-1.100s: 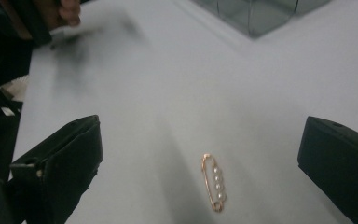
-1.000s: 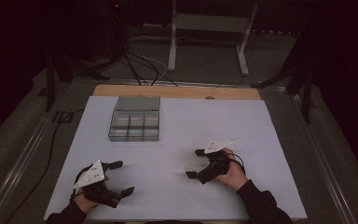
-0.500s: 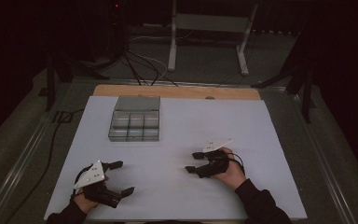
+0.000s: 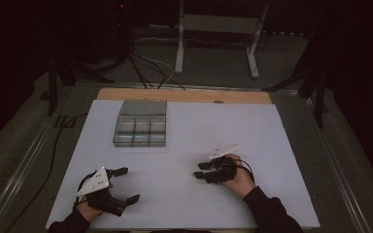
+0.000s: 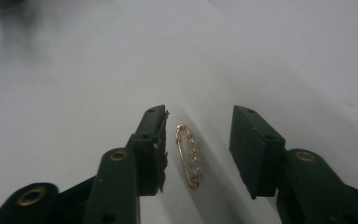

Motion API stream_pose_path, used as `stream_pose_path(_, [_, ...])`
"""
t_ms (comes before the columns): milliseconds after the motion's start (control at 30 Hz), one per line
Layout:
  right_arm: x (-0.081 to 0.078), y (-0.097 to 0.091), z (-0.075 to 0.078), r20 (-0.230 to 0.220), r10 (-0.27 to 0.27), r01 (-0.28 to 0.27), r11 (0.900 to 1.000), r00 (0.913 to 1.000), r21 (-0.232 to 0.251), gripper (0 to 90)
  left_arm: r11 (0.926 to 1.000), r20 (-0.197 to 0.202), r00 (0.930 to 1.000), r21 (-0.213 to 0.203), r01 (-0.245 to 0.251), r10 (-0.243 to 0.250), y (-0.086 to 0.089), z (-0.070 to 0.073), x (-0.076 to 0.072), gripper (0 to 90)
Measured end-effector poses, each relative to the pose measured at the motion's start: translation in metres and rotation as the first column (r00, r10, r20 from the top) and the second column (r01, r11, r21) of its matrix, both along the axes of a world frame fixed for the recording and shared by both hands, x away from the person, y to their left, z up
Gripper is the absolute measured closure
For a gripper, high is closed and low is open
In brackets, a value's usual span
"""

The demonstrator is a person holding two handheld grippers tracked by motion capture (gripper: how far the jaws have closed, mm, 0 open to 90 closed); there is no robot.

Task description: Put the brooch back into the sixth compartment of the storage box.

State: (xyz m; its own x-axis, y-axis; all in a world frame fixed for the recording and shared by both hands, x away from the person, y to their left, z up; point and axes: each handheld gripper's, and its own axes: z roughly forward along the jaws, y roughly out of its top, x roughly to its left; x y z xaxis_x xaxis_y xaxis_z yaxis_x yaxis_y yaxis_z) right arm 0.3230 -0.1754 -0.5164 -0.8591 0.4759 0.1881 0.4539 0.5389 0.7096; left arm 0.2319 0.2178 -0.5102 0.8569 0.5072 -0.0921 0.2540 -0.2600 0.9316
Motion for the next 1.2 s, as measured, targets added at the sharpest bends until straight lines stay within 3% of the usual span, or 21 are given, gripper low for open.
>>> stream_pose_path(433, [-0.001,0.006,-0.004,-0.013,0.014,-0.015,0.9987,0.9998,-0.050,72.0,1.0000,-0.004,1.0000,0.006,0.004,-0.004,0.000,-0.001,0.000,1.2])
stream_pose_path(700, [-0.002,0.008,-0.004,-0.003,0.020,-0.020,0.9966,0.9998,-0.079,76.1,0.9999,-0.005,1.0000,0.007,0.008,-0.008,-0.001,-0.001,0.000,1.2])
stream_pose_path(833, [-0.005,0.011,-0.004,0.025,0.031,-0.028,0.9945,0.9992,-0.101,79.5,0.9999,-0.004,1.0000,0.007,0.008,-0.008,-0.001,-0.001,0.000,1.2])
stream_pose_path(900, [-0.005,0.013,-0.004,0.002,0.029,-0.029,0.9947,0.9996,-0.098,83.1,0.9999,-0.005,1.0000,0.007,0.008,-0.008,-0.001,-0.001,0.000,1.2])
stream_pose_path(1200, [-0.005,0.014,-0.001,0.001,0.015,-0.015,0.9931,0.9999,-0.116,85.5,1.0000,-0.004,1.0000,0.007,0.007,-0.007,-0.001,-0.001,0.000,1.2])
